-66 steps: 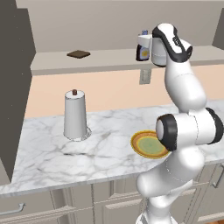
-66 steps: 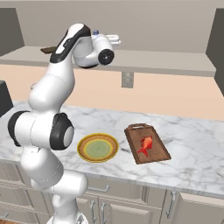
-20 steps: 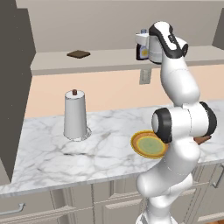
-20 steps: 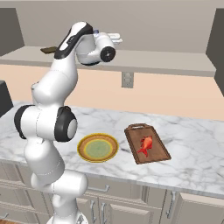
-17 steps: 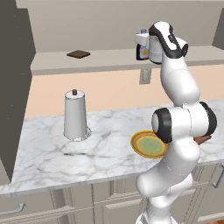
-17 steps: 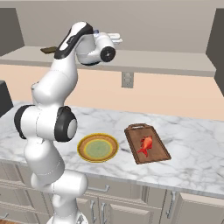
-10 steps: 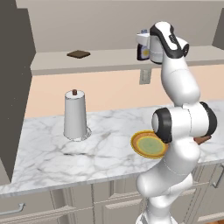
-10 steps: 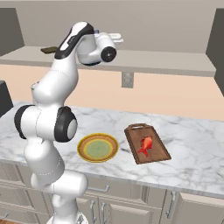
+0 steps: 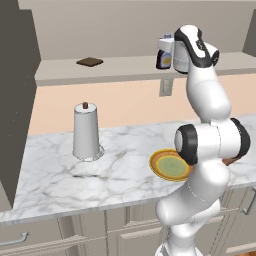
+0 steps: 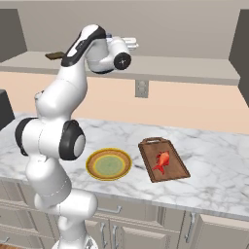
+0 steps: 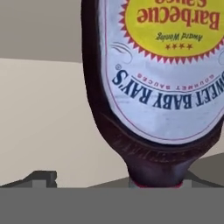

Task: Pick the fish from the plate and place it on the cutting board. Then pick the condiment bottle from the cabinet and place it next to the cutting board.

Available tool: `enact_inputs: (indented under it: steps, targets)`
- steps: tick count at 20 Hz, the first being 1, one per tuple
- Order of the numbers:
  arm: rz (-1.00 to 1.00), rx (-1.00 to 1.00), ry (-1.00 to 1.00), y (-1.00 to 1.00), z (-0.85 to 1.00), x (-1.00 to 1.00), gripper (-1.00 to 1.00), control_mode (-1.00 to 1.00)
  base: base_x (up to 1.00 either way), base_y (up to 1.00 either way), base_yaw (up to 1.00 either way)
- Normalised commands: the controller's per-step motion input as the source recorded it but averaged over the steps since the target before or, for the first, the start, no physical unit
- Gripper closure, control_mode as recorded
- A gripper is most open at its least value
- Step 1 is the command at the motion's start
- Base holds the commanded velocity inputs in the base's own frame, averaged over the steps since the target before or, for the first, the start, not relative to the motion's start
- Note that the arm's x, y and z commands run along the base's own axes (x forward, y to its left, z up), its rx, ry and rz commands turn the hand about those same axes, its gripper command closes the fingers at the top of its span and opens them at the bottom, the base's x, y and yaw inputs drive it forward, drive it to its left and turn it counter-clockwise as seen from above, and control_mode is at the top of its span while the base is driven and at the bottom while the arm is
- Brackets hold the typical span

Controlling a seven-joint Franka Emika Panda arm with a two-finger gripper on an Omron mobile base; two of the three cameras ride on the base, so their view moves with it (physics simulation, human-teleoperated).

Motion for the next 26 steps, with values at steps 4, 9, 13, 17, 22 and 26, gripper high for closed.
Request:
enact_inputs:
  steps: [4, 9, 13, 17, 22, 26]
  targets:
    - [-0.01, 0.00, 0.00, 0.00, 0.00, -0.10, 1.00, -1.00, 0.00, 0.00, 0.00]
    - [0.00, 0.00, 0.00, 0.00, 0.00, -0.06, 1.00, -1.00, 0.00, 0.00, 0.00]
    - [0.00, 0.00, 0.00, 0.00, 0.00, -0.02, 1.00, -1.00, 0.00, 0.00, 0.00]
    - [0.00, 0.00, 0.00, 0.01, 0.08, -0.10, 1.00, -1.00, 0.00, 0.00, 0.00]
    - [0.00, -0.02, 0.00, 0.00, 0.29, -0.14, 1.00, -1.00, 0.00, 0.00, 0.00]
    - [0.00, -0.06, 0.00, 0.00, 0.35, -0.25, 1.00, -1.00, 0.00, 0.00, 0.00]
